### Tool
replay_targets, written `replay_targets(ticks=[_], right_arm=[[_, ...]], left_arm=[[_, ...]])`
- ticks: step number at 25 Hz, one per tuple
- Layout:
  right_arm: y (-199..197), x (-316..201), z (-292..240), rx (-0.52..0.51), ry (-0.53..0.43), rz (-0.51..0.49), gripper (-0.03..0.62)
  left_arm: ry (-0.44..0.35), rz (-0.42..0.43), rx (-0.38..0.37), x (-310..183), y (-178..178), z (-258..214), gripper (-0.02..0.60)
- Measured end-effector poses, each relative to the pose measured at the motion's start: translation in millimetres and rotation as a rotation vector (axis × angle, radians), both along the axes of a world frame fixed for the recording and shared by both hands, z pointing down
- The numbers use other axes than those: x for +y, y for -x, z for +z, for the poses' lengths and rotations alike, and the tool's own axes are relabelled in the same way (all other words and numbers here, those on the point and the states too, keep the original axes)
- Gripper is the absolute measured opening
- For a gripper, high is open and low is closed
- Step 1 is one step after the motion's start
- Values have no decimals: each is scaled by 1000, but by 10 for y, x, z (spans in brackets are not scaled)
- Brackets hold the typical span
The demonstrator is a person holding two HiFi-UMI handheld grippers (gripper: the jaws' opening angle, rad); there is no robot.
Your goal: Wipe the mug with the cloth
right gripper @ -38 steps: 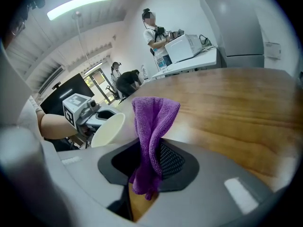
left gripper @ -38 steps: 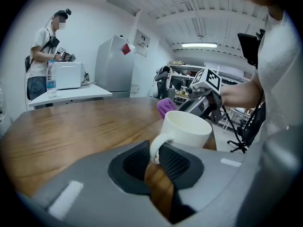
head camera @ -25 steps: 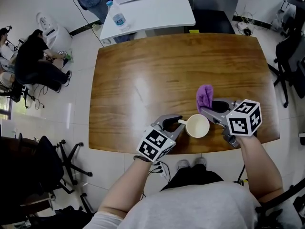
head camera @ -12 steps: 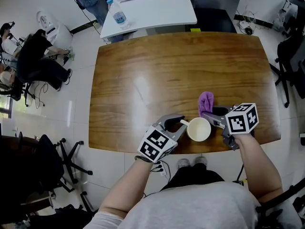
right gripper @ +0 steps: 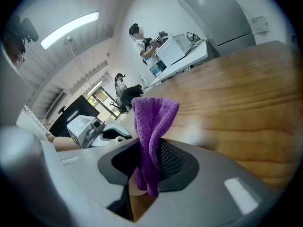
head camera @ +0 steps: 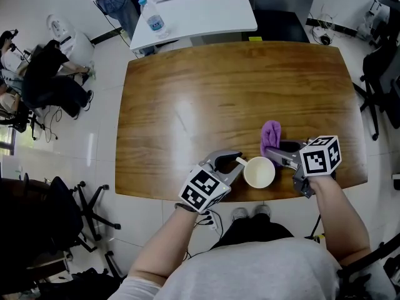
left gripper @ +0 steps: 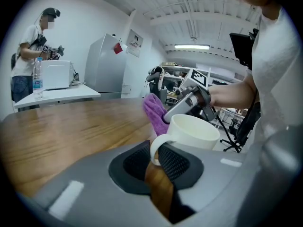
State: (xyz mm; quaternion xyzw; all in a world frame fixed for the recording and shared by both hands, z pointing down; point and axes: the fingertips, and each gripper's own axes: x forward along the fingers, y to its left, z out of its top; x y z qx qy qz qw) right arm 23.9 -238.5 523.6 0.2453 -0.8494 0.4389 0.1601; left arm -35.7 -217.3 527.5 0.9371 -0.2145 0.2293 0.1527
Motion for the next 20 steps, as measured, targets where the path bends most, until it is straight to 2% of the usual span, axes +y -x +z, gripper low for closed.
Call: replay_targets(ticks=[4,9,13,16,20], right_arm=[[8,-148,-308,-96,-23,54,106],[161,-192,-608,-168,-61,36,106],[234,-133,-451,-196,21,23,106],[238,-88,-232,-175,85,0,106],[212,-5,30,-89,107,-39,106]], left_arm=[[-3,15,-3,8,-20,3,44],[-21,32,-8,1,-73,17,44],[-14,39,-9,19,-98,0,43],[-25,43,-17,-7,-115,7,41],[-28,29,-34,-42,-136,19,32]])
